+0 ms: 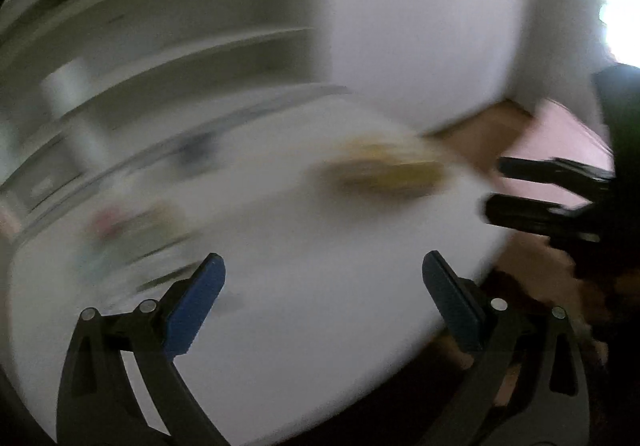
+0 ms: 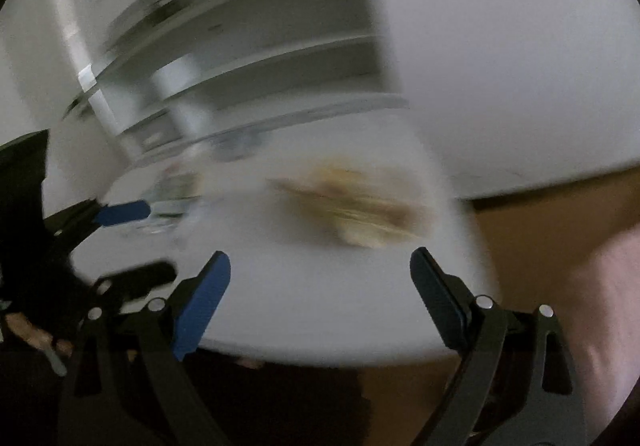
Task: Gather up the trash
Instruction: 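Grasp white tissue with the left gripper while the right grasps a printed paper box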
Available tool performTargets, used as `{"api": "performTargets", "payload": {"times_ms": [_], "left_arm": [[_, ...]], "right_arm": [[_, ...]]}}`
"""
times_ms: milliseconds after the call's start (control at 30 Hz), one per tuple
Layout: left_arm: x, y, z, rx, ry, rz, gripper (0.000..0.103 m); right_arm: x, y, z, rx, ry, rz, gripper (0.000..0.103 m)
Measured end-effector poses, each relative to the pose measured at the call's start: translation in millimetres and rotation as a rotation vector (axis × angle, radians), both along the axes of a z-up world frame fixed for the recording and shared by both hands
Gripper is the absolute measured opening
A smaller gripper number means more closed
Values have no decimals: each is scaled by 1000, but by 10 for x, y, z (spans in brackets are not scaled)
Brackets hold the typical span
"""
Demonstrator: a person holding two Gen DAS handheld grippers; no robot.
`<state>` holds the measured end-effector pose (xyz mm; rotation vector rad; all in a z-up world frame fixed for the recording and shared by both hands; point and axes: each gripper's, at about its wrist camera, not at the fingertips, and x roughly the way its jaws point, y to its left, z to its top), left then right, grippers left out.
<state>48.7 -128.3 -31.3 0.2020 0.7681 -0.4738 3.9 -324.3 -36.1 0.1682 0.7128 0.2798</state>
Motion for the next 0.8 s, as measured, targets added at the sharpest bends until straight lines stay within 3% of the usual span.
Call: {"api": "performTargets", "payload": {"times_ms": [100, 200, 333, 567, 800], "left_arm": [[119, 985, -139, 26, 24, 197, 96], [181, 1668, -271, 13, 68, 308, 96], [290, 2104, -388, -61, 118, 357, 96], [623, 2169, -550, -123, 157, 329, 96], [825, 2153, -720, -129, 175, 325, 96]], "right_arm": [[333, 789, 61, -34, 5, 145, 88], [686, 1348, 59, -16, 51, 234, 88], [1089, 1732, -51, 37, 144, 269, 88], [1590, 1934, -333, 65, 298, 232, 79], [1644, 2008, -438, 44, 310, 223, 76]]}}
